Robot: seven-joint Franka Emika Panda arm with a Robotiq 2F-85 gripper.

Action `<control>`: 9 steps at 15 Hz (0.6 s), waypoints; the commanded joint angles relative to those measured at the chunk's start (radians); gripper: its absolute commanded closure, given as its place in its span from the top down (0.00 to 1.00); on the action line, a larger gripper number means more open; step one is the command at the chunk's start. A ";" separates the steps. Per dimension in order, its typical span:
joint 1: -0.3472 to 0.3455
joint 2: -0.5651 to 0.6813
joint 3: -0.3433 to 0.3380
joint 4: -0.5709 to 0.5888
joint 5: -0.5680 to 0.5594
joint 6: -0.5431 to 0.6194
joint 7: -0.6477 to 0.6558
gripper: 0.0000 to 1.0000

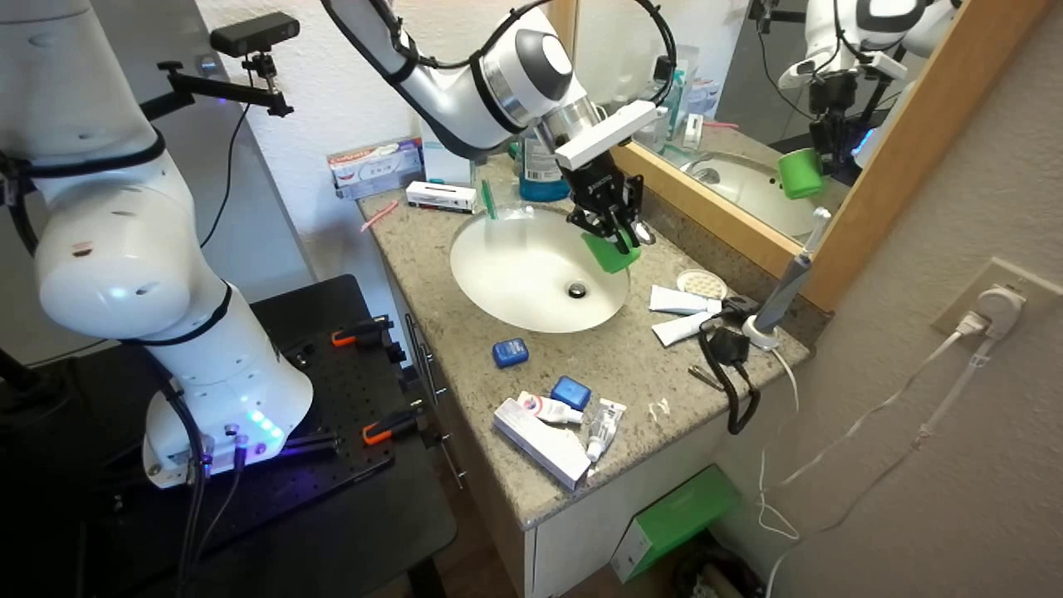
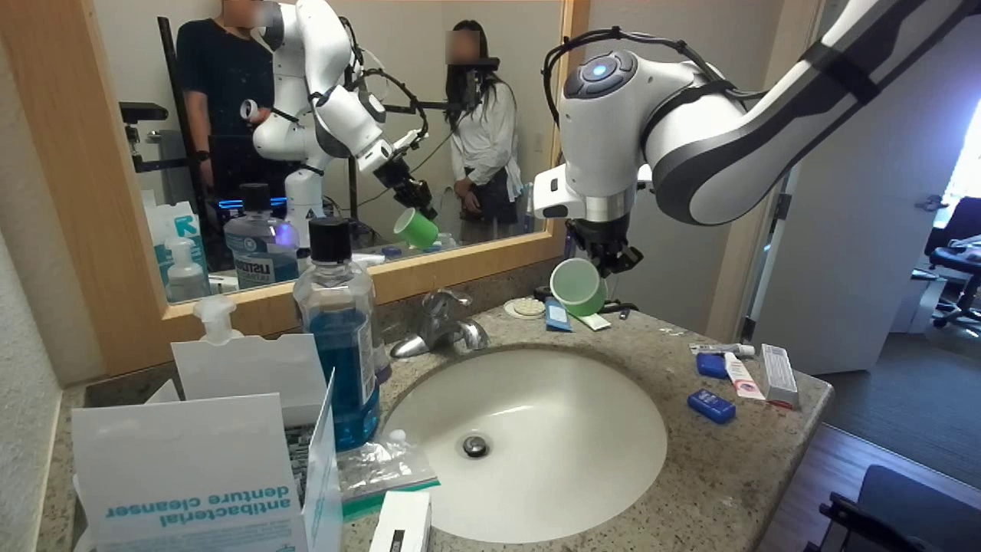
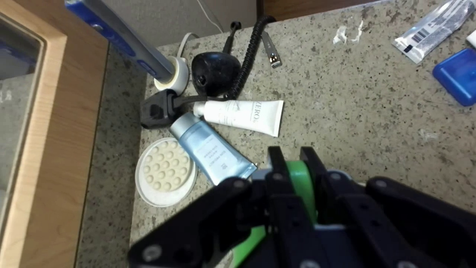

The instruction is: Pour the contents of the green mug cup into the sink

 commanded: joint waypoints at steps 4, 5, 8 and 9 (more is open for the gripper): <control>0.015 -0.058 0.041 -0.060 -0.214 -0.098 0.215 0.08; 0.017 -0.059 0.045 -0.065 -0.232 -0.109 0.235 0.08; 0.018 -0.064 0.056 -0.077 -0.243 -0.125 0.239 0.08; 0.018 -0.063 0.058 -0.079 -0.247 -0.128 0.245 0.08</control>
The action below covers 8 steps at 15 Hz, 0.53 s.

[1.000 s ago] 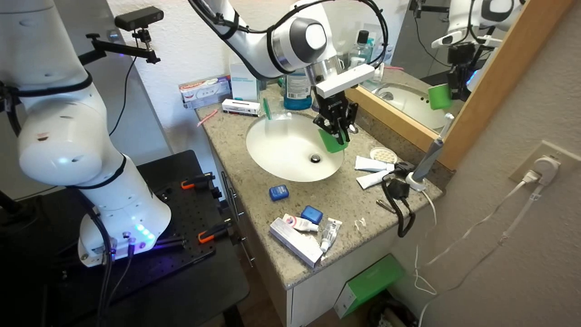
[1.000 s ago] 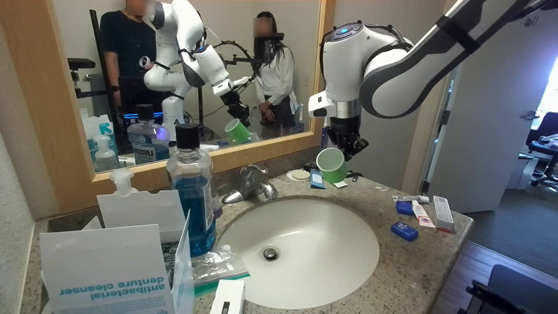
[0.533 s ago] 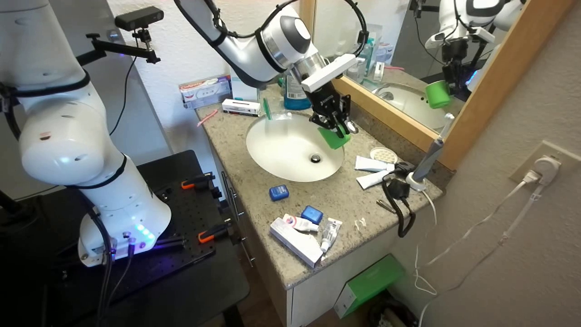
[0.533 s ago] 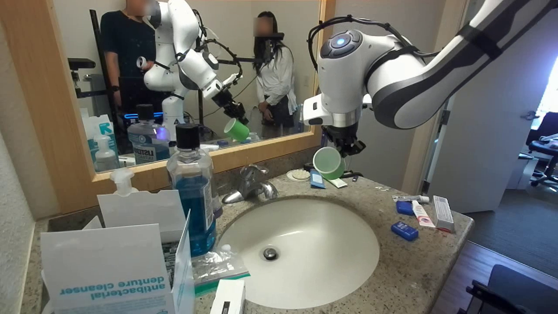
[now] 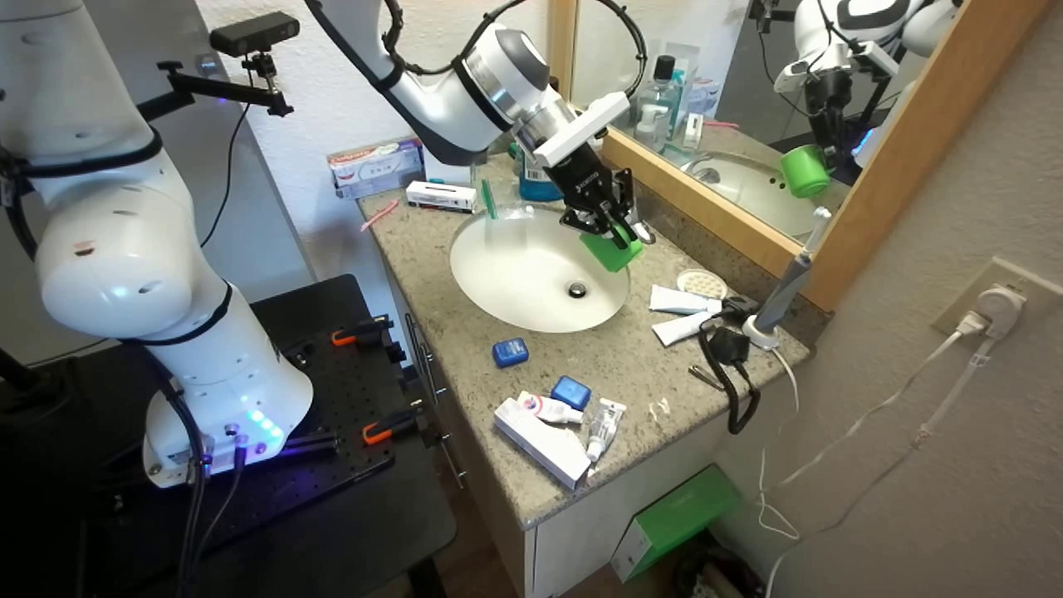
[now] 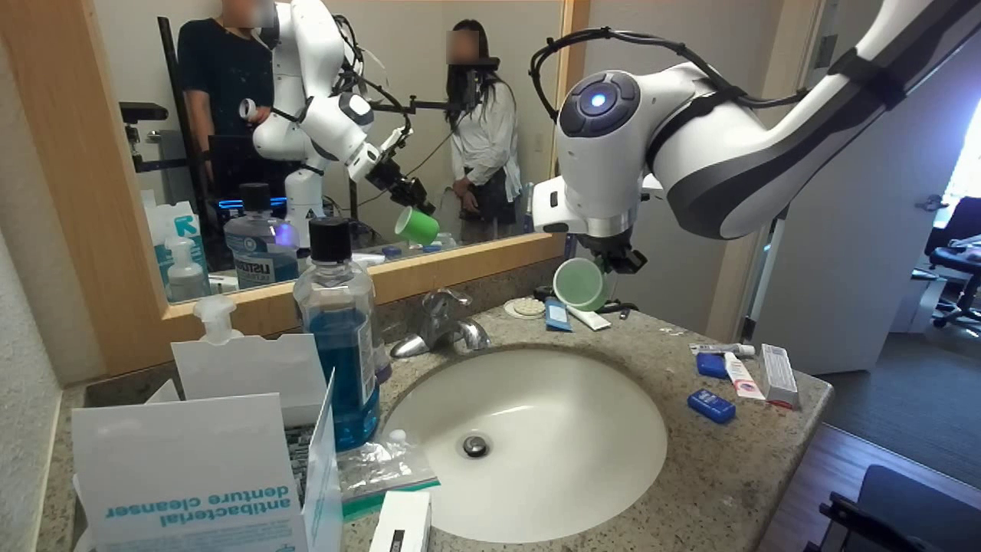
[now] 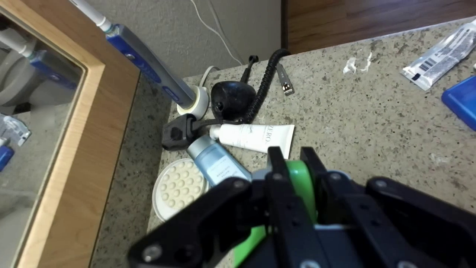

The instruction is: Pour the contents of the green mug cup into the sink

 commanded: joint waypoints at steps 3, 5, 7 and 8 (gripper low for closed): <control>0.008 -0.046 0.016 -0.037 -0.071 -0.044 0.063 0.08; 0.011 -0.049 0.019 -0.040 -0.113 -0.057 0.109 0.08; 0.014 -0.049 0.025 -0.044 -0.151 -0.074 0.148 0.08; 0.017 -0.048 0.029 -0.046 -0.172 -0.086 0.171 0.08</control>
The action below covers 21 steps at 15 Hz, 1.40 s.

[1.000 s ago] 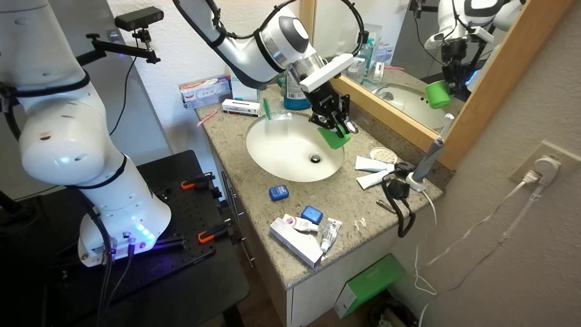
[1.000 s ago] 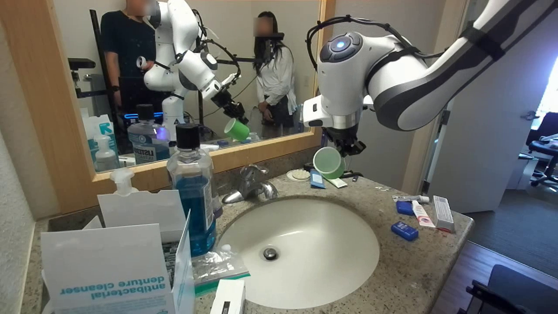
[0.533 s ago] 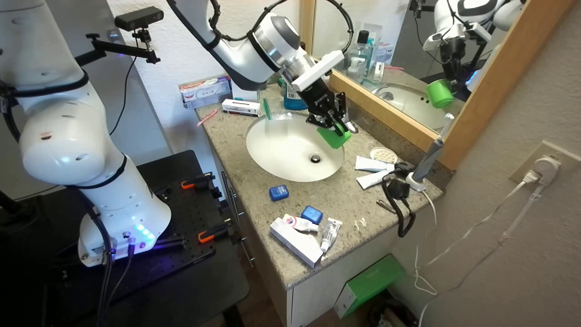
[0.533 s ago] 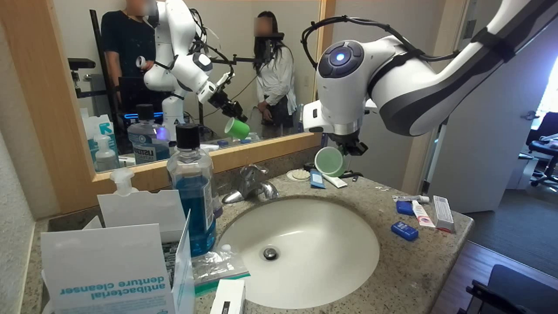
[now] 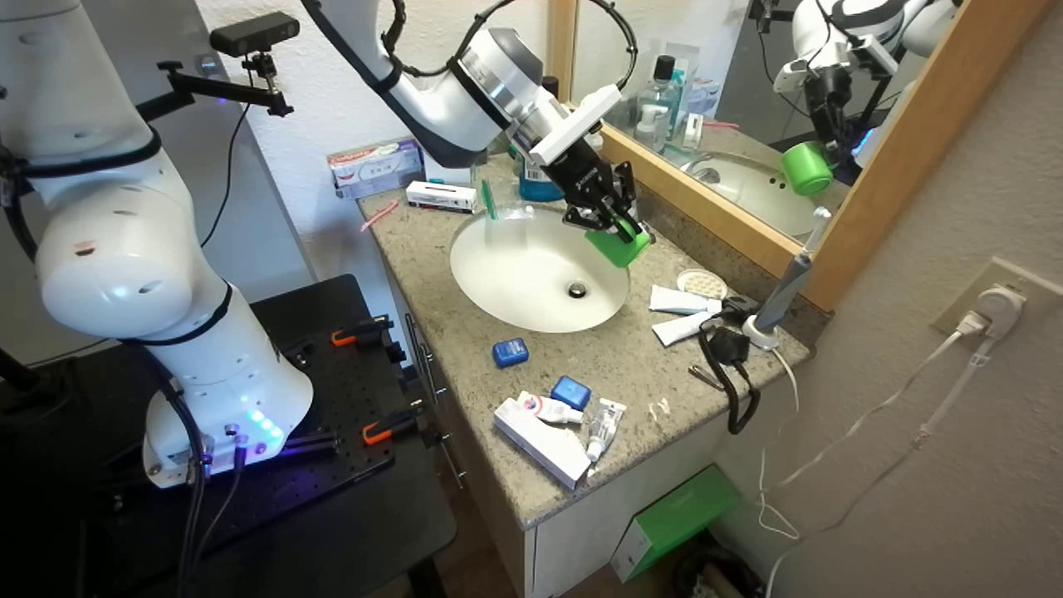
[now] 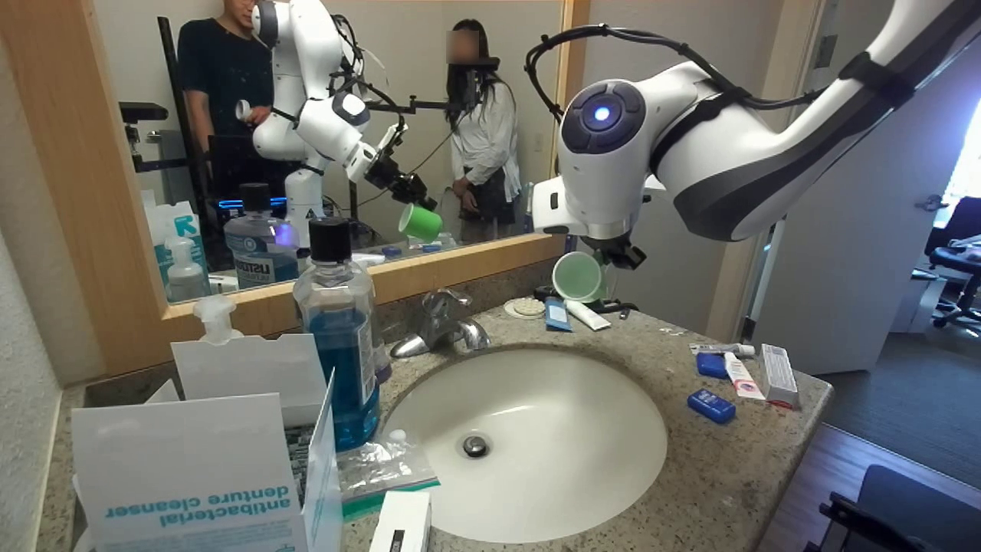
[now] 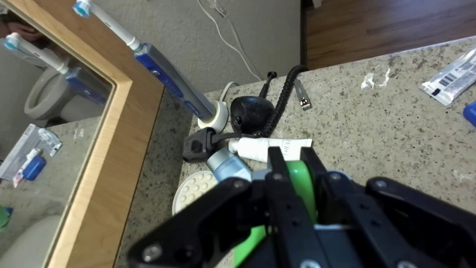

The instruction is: Pour the contents of the green mug cup into the sink

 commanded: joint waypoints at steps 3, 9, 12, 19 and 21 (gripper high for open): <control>0.022 -0.038 0.024 -0.046 -0.106 -0.084 0.126 0.08; 0.041 -0.035 0.043 -0.080 -0.179 -0.145 0.214 0.08; 0.049 -0.036 0.053 -0.093 -0.212 -0.180 0.252 0.08; 0.065 -0.038 0.068 -0.107 -0.266 -0.261 0.327 0.08; 0.067 -0.037 0.073 -0.109 -0.273 -0.281 0.341 0.08</control>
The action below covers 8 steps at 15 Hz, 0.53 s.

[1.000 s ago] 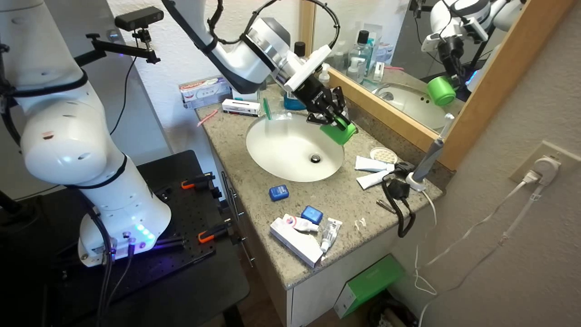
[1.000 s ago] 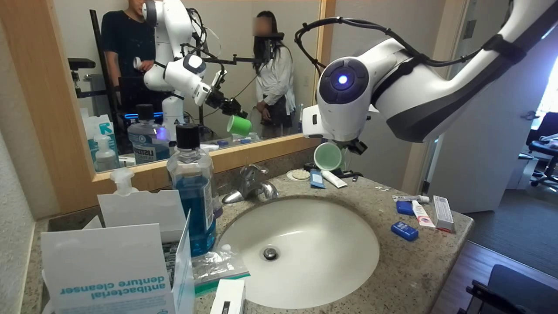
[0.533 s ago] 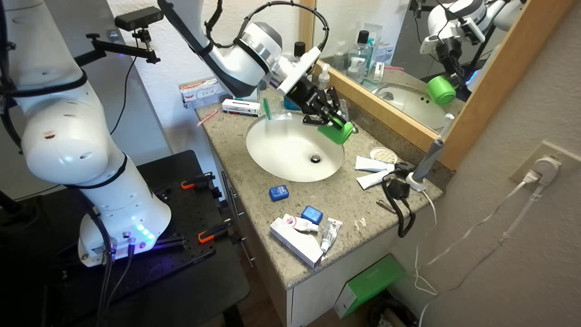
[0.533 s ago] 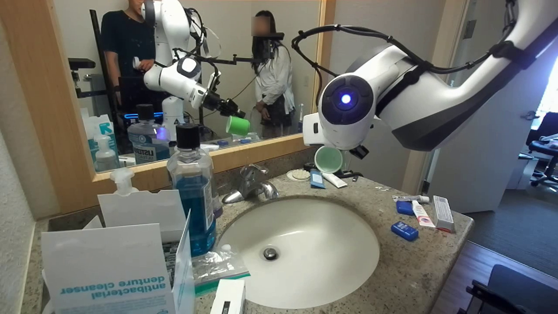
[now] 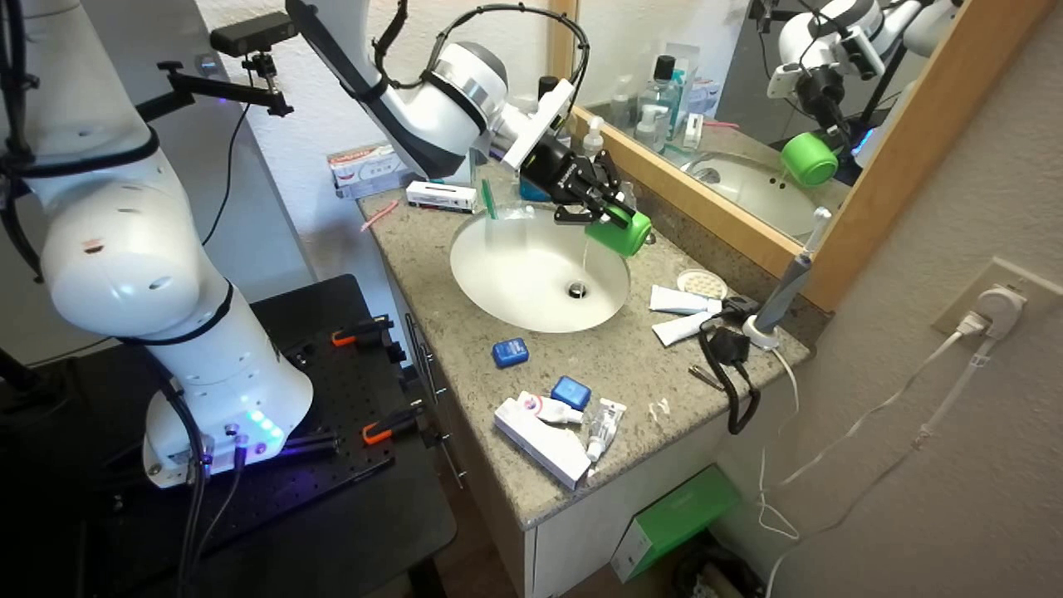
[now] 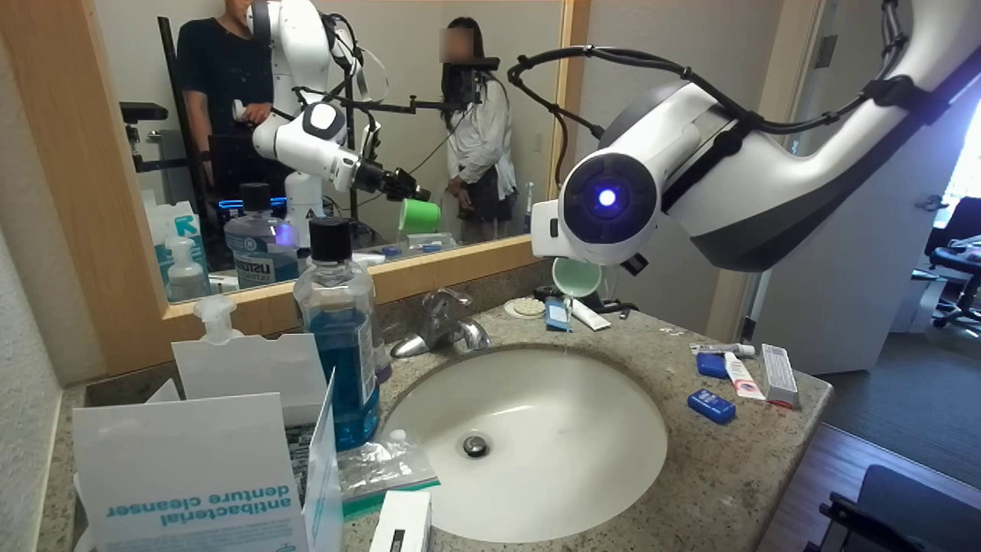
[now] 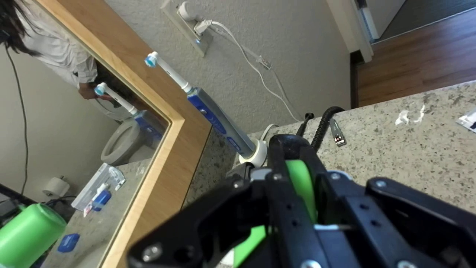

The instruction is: Pour the contents of the green mug cup into the sink

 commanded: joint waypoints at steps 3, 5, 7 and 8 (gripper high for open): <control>0.016 -0.035 0.014 -0.035 -0.038 -0.071 0.052 0.08; 0.018 -0.034 0.015 -0.036 -0.042 -0.087 0.052 0.08; 0.020 -0.034 0.017 -0.037 -0.047 -0.101 0.054 0.08; 0.023 -0.033 0.018 -0.039 -0.055 -0.113 0.058 0.08</control>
